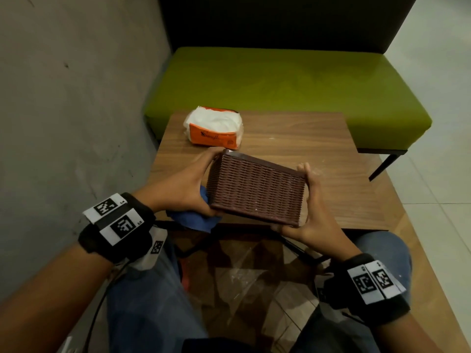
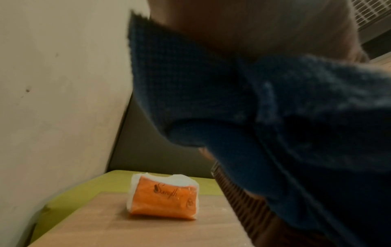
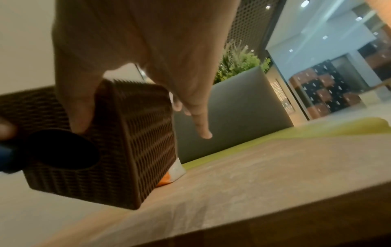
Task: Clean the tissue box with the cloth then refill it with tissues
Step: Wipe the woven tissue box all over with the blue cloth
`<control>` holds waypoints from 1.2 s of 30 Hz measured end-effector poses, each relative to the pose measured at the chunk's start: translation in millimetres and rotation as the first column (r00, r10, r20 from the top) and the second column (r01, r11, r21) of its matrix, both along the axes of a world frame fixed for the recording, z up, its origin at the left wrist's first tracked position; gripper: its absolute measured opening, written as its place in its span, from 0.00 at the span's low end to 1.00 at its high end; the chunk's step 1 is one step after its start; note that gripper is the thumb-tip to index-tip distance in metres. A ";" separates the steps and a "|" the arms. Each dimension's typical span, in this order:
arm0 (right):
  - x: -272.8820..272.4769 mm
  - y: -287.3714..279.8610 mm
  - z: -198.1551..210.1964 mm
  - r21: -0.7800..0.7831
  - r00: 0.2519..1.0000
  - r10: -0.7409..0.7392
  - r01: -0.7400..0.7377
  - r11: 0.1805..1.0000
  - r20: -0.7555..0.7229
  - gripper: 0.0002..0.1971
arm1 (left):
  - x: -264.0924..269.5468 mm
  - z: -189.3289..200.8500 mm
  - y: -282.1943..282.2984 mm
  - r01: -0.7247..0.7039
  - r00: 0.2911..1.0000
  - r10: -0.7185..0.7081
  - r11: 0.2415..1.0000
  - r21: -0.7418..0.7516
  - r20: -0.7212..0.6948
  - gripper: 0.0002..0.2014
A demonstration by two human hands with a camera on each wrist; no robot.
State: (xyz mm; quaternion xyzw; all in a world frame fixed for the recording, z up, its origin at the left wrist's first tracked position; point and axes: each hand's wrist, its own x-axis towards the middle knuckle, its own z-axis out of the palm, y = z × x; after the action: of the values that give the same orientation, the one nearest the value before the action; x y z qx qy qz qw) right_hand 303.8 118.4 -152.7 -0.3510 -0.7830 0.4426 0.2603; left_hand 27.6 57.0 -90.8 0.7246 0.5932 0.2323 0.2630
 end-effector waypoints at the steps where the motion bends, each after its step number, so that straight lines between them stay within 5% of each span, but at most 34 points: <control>1: -4.5 -2.6 0.5 0.091 0.998 -0.031 0.027 0.996 0.049 0.66 | 0.7 0.0 0.3 -0.011 0.999 0.012 1.000 0.013 -0.049 0.54; 4: -26.7 -18.3 12.8 0.336 0.962 -0.115 0.026 0.942 0.247 0.70 | 3.0 -2.4 1.3 -0.021 0.979 0.026 0.999 0.026 -0.203 0.55; 8: -60.3 -36.5 29.4 0.343 0.914 -0.156 0.020 0.939 0.374 0.67 | 23.2 -3.7 2.3 0.026 0.963 -0.002 0.996 0.086 -0.269 0.54; 10: -63.0 -32.6 30.9 0.343 0.931 -0.199 0.087 0.935 0.307 0.60 | 24.6 -6.7 2.0 0.021 0.982 -0.004 0.996 0.084 -0.187 0.55; 13: -50.3 -21.8 27.9 0.310 0.959 -0.241 0.185 0.933 0.151 0.53 | 14.7 -8.4 -3.3 -0.138 0.975 0.126 0.989 0.051 0.185 0.51; 15: -38.9 -15.1 26.7 0.245 0.966 -0.259 0.245 0.938 0.025 0.52 | 9.3 -12.1 -6.0 -0.416 0.805 0.334 0.907 0.065 0.490 0.34; 17: -32.9 -12.6 24.4 0.221 0.971 -0.235 0.236 0.946 -0.031 0.52 | 5.0 -14.0 -4.3 -0.632 0.497 0.473 0.772 -0.071 0.728 0.17; 19: -34.3 -14.5 18.4 0.200 0.977 -0.205 0.212 0.957 -0.054 0.52 | 7.1 -9.5 1.4 -0.586 0.268 0.500 0.763 -0.273 0.823 0.29; 22: -42.2 -20.0 9.3 0.158 0.978 -0.184 0.198 0.967 -0.099 0.50 | 35.9 4.4 10.9 -0.524 0.162 0.417 0.805 -0.280 0.894 0.30; 23: -45.1 -21.1 7.2 0.149 0.976 -0.186 0.201 0.968 -0.111 0.49 | 50.6 9.1 11.2 -0.572 0.204 0.405 0.788 -0.227 0.891 0.28; 25: -49.1 -21.8 6.0 0.117 0.970 -0.197 0.214 0.970 -0.139 0.49 | 79.9 11.9 9.2 -0.637 0.452 0.357 0.770 0.016 0.817 0.31; 27: -51.4 -22.1 6.8 0.102 0.968 -0.197 0.214 0.971 -0.158 0.49 | 96.6 10.3 7.0 -0.581 0.731 0.323 0.756 0.301 0.601 0.30; 29: -51.4 -23.3 6.4 0.129 0.968 -0.175 0.199 0.971 -0.180 0.49 | 97.4 7.6 8.5 -0.402 0.908 0.262 0.766 0.501 0.328 0.27; 31: -49.7 -23.3 3.6 0.173 0.961 -0.175 0.214 0.961 -0.215 0.49 | 95.4 3.8 6.2 -0.191 0.981 0.142 0.843 0.502 0.135 0.24; 36: -39.8 -17.4 -3.9 0.149 0.944 -0.241 0.278 0.949 -0.225 0.49 | 72.5 -12.9 -16.9 0.054 0.998 -0.060 0.885 0.463 0.000 0.25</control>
State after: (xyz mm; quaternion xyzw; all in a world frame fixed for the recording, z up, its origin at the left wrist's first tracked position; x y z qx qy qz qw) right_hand 264.1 101.0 -156.6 -0.3794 -0.7355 0.3660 0.4256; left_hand 100.1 40.1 -103.7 0.7818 0.4974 0.3641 0.0938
